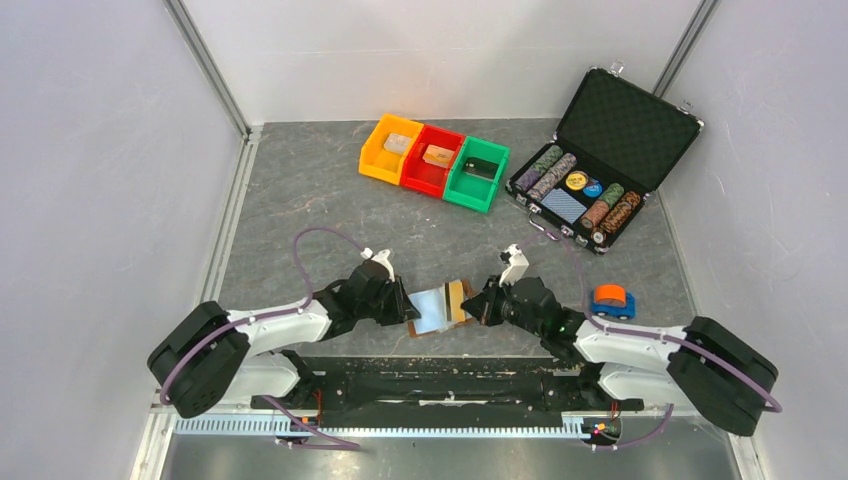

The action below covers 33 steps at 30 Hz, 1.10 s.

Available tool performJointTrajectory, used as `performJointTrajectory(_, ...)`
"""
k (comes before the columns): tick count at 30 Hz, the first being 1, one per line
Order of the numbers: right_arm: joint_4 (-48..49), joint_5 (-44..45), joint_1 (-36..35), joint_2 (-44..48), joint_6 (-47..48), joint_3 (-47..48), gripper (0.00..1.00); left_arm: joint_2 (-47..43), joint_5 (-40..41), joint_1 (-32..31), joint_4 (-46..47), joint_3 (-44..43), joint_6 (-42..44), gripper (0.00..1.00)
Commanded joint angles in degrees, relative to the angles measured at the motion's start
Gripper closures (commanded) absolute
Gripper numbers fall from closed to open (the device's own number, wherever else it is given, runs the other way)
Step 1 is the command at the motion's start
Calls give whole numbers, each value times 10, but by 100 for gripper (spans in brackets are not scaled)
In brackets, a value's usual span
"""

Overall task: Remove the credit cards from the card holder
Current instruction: Remove the credit card from the card holder, then place the credit card in the storage box.

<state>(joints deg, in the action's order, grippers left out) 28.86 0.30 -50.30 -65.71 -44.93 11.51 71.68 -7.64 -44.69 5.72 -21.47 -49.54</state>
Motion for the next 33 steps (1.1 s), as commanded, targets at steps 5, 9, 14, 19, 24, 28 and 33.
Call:
performJointTrajectory(5,-84,73,3,88,96,68,100,-28,16,1,-54,-39,45,68)
performJointTrajectory(9,-95,80,3,108,151,82,100,-28,21,1,-86,-60,50,64)
performJointTrajectory(14,-74,117,0,111,281,86,100,-79,31,1,-139,-97,48,59)
performJointTrajectory(19,-48,185,-11,99,440,99,100,-133,20,3,-193,-151,41,50)
performJointTrajectory(24,88,199,-35,99,624,56,100,-162,-7,15,-216,-195,26,41)
performJointTrajectory(28,142,204,-66,86,756,37,100,-149,-54,41,-224,-227,21,39)
performJointTrajectory(33,272,246,-120,91,896,-26,100,-146,-99,65,-197,-237,0,32)
